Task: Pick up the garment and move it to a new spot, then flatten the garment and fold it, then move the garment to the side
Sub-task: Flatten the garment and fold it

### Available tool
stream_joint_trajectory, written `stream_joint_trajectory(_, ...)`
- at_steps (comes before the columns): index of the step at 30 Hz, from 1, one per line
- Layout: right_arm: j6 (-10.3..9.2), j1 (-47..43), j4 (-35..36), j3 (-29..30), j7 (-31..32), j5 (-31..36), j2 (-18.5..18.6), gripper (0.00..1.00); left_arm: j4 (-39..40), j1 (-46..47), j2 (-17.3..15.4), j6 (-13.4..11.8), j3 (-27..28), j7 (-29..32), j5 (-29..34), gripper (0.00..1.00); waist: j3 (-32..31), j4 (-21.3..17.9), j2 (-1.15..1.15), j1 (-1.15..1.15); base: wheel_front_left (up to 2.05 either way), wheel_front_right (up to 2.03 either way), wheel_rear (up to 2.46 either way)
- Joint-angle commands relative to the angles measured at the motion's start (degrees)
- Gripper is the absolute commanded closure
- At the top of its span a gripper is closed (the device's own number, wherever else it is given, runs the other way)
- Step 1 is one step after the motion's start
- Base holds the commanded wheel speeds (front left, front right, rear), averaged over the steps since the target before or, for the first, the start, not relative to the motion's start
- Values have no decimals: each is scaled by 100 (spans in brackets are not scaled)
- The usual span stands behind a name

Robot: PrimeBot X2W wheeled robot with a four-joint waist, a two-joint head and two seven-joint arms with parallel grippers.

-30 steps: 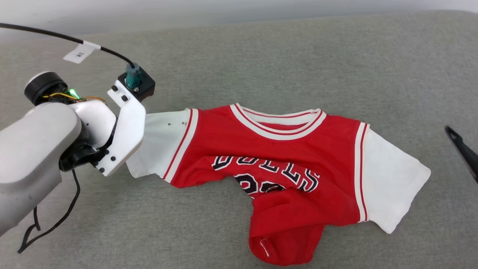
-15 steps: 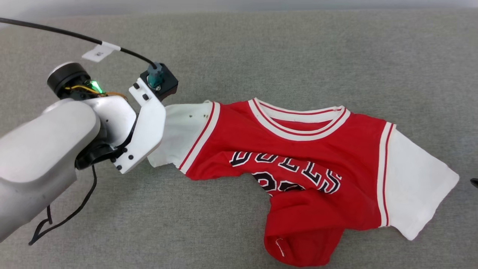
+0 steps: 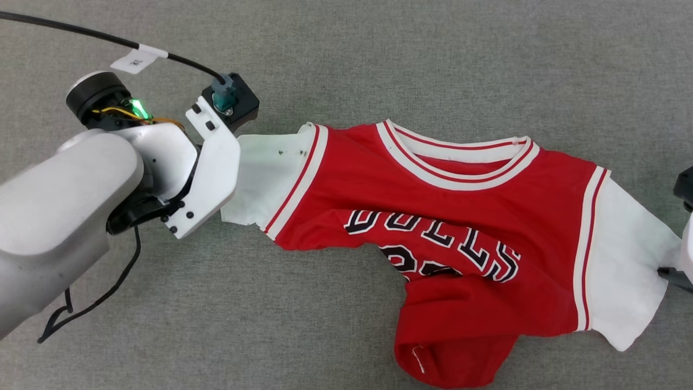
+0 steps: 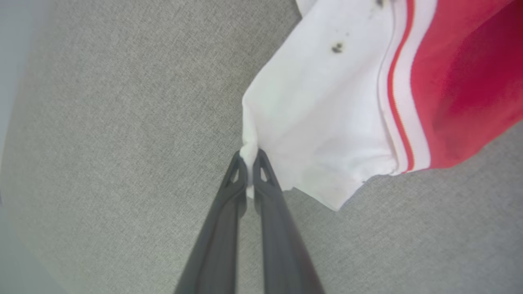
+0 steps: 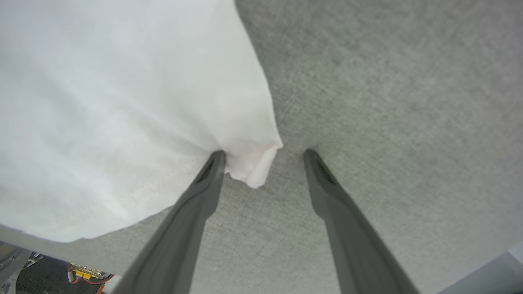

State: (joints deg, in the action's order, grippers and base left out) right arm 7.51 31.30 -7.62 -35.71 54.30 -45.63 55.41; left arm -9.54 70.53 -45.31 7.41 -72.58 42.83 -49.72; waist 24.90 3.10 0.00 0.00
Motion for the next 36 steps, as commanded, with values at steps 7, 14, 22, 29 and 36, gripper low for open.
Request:
stream_joint_trajectory(7, -6, 263, -181, -301, -787, -40, -137, 100, -232, -191, 77, -3, -50, -297, -38, 100, -294, -62, 0, 0, 0, 0, 0)
stream_joint_trajectory(14, -6, 507, 264, -168, -1558, 77, 283, 100, -334, -416, 124, -3, -60, -883, -32, 100, -940, -78, 0, 0, 0, 0, 0)
stream_joint_trajectory(22, -6, 815, 731, 213, -2163, 287, 518, 100, -393, -74, 124, -3, 28, -1699, 236, 100, -1510, 1, 0, 0, 0, 0, 0)
stream_joint_trajectory(29, -6, 1604, 759, 517, -2292, 672, 360, 100, -704, 548, 299, -42, 295, -2126, 536, 100, -1629, 91, 0, 0, 0, 0, 0)
stream_joint_trajectory(36, -6, 3147, 505, 427, -2193, 1163, 45, 100, -1319, 1549, 672, -172, 712, -2664, 919, 100, -1254, 182, 0, 0, 0, 0, 0)
